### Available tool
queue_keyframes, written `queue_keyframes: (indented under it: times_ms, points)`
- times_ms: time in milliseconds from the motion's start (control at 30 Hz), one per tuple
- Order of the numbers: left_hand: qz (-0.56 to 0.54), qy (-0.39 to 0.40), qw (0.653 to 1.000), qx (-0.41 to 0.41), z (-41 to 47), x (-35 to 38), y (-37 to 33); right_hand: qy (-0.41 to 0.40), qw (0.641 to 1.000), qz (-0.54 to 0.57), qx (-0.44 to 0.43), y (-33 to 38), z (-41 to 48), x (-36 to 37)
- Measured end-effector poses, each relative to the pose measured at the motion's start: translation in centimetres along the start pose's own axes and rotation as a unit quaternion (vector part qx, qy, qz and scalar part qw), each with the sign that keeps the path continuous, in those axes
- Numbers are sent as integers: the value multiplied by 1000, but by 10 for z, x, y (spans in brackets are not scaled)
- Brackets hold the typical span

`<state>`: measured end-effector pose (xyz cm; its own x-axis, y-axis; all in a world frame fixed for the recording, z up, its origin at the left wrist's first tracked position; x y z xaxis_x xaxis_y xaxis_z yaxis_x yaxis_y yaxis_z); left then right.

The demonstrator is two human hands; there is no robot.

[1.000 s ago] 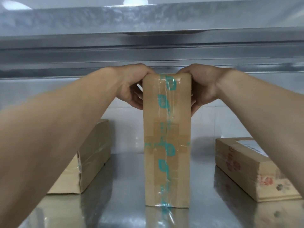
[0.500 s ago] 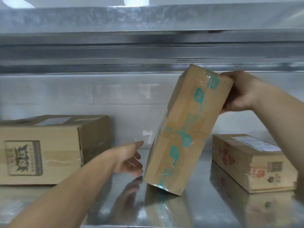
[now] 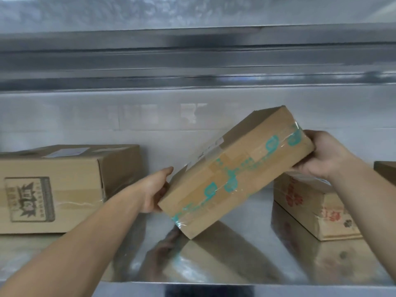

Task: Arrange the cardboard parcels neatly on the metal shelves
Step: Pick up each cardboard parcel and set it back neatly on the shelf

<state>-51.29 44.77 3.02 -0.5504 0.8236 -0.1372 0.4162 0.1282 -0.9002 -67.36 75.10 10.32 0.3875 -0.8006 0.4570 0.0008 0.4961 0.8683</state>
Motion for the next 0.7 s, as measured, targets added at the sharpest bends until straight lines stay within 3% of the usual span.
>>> queue_keyframes:
  times_ms: [400, 700]
  points:
    - [54, -124, 991, 17, 1, -51, -21, -5, 980, -199, 25, -63, 1, 2]
    - [55, -117, 991, 29, 8, -65, -21, 42, 990, -121, 59, -87, -17, 10]
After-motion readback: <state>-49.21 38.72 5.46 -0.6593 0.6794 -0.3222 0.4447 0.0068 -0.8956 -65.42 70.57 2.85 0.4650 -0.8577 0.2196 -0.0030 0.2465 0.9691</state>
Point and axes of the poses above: each hand's wrist, its own z-axis towards the middle knuckle, its own x-axis out of the palm, y = z × x, the point moved 3 cm from there along z, towards the middle knuckle, and after that the axes turned 11 degrees about -x, right-handed, at the moved point
